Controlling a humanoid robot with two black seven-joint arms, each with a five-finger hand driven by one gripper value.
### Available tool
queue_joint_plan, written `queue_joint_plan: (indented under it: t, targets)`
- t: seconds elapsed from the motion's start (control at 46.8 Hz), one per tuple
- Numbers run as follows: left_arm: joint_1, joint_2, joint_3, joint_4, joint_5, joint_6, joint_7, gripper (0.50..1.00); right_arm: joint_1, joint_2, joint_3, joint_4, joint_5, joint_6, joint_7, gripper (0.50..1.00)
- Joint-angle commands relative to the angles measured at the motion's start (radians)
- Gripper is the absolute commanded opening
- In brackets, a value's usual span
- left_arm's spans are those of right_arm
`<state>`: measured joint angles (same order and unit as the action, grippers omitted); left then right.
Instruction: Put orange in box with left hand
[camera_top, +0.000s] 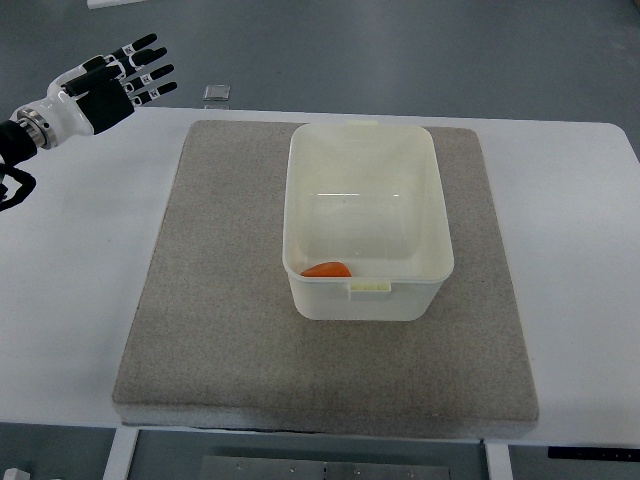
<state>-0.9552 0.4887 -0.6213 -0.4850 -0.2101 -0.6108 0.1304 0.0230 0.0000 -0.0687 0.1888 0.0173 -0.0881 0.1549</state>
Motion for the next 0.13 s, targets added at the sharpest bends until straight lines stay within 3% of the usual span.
queue_joint_plan:
  t: [0.0, 0.107]
  targets:
    - [-0.001, -0.001, 0.002, 0.0, 0.0, 0.0, 0.0, 0.994, 0.0, 0.0, -0.002, 0.0, -0.002, -0.001, 0.002, 0.932]
    - [-0.001, -0.001, 0.002, 0.0, 0.0, 0.0, 0.0, 0.994, 0.0, 0.0, -0.002, 0.001, -0.002, 0.001, 0.002, 0.932]
